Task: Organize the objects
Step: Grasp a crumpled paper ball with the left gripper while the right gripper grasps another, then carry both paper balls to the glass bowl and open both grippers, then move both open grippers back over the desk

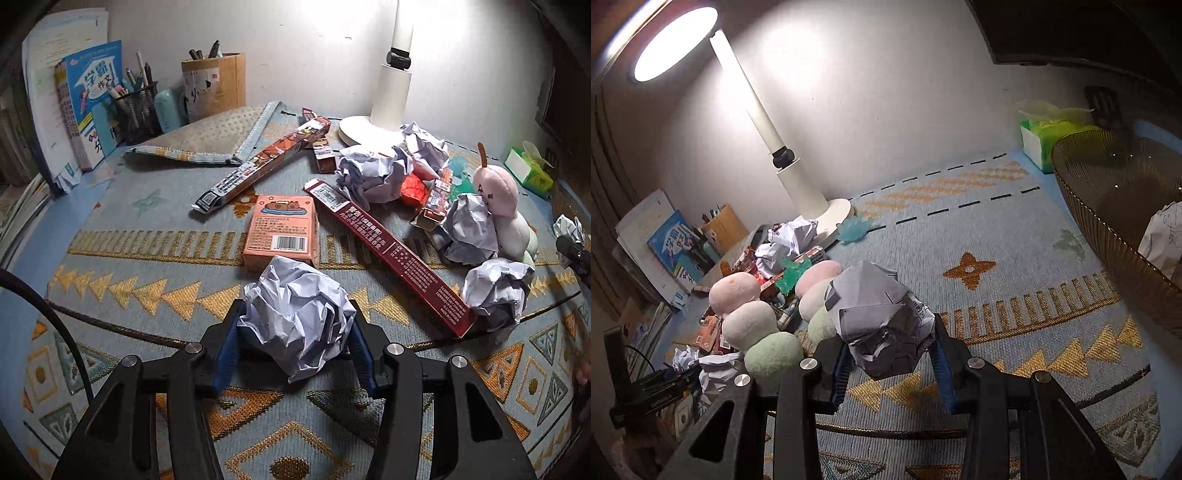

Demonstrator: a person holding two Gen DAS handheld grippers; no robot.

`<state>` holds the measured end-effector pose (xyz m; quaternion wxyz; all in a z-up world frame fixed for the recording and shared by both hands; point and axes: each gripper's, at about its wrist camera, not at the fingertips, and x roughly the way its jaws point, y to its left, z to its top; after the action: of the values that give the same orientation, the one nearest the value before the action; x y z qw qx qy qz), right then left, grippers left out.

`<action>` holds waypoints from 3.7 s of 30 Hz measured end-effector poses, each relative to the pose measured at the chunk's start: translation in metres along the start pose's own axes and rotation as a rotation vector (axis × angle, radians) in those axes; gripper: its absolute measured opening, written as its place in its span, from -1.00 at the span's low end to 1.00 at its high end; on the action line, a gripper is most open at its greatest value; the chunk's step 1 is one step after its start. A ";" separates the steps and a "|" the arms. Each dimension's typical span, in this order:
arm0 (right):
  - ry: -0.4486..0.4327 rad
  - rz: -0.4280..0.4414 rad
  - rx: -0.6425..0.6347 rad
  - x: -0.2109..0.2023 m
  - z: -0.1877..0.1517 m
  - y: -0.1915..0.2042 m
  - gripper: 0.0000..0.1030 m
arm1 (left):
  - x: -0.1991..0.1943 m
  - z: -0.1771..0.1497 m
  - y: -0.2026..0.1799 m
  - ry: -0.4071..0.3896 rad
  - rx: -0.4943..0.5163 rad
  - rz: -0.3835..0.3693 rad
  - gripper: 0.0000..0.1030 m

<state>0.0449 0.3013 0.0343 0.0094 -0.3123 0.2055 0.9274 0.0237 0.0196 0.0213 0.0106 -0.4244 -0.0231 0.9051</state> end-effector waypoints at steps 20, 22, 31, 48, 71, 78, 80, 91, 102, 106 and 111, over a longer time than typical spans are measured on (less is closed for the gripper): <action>-0.170 0.013 0.000 -0.053 0.004 0.002 -0.27 | -0.046 0.019 0.006 -0.203 -0.086 -0.071 -0.04; -0.188 0.016 -0.003 -0.064 0.009 0.002 -0.27 | -0.056 0.027 -0.007 -0.229 -0.071 -0.100 -0.04; -0.279 -0.020 -0.027 -0.121 0.039 -0.019 -0.27 | -0.088 0.075 -0.094 -0.349 0.057 -0.256 -0.04; -0.355 -0.327 -0.154 -0.194 0.115 -0.096 -0.27 | -0.090 0.108 -0.291 -0.362 0.258 -0.634 -0.04; -0.223 -0.466 -0.075 -0.153 0.150 -0.174 -0.27 | -0.012 0.105 -0.397 -0.255 0.336 -0.713 -0.03; -0.203 -0.422 -0.023 -0.145 0.147 -0.186 -0.21 | -0.001 0.102 -0.402 -0.243 0.330 -0.729 -0.03; -0.198 -0.364 0.027 -0.146 0.147 -0.186 0.50 | -0.006 0.100 -0.396 -0.271 0.285 -0.736 0.18; -0.210 -0.264 0.109 -0.153 0.144 -0.161 1.00 | -0.045 0.096 -0.390 -0.521 0.349 -0.499 0.99; -0.261 -0.152 0.223 -0.188 0.114 -0.104 1.00 | -0.096 0.105 -0.297 -0.509 0.240 -0.431 0.99; -0.236 -0.121 0.246 -0.183 0.069 -0.069 1.00 | -0.120 0.097 -0.235 -0.480 0.205 -0.307 0.99; -0.090 -0.172 0.202 -0.151 -0.004 -0.030 1.00 | -0.108 0.064 -0.159 -0.368 0.206 -0.084 0.99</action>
<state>0.1735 0.3436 0.1086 0.1295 -0.2842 0.2699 0.9108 0.0434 0.1717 0.1528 0.0872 -0.2473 0.0505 0.9637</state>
